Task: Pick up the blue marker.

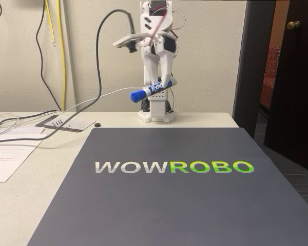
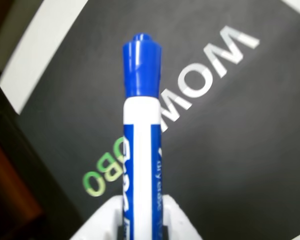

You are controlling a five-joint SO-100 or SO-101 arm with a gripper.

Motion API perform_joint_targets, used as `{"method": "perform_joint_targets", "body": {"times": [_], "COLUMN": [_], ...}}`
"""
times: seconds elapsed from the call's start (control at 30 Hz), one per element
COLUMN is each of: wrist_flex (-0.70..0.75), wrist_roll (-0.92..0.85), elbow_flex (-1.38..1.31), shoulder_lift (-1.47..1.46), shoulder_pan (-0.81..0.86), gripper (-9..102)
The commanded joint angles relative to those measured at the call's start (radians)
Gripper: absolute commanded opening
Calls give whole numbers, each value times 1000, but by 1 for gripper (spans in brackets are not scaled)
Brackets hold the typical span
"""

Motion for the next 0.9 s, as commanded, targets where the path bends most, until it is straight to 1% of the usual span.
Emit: {"method": "perform_joint_targets", "body": {"times": [0.0, 0.07, 0.2, 0.33, 0.4, 0.67, 0.87], "wrist_flex": [9, 21, 72, 133, 140, -69, -190], "wrist_roll": [239, 374, 538, 675, 695, 696, 706], "elbow_flex": [-49, -49, -40, -15, 38, 523, 778], "shoulder_lift": [60, 72, 94, 101, 133, 508, 687], "shoulder_pan": [-12, -14, 0, 43, 55, 72, 77], "gripper": [0, 0, 0, 0, 0, 0, 0]}}
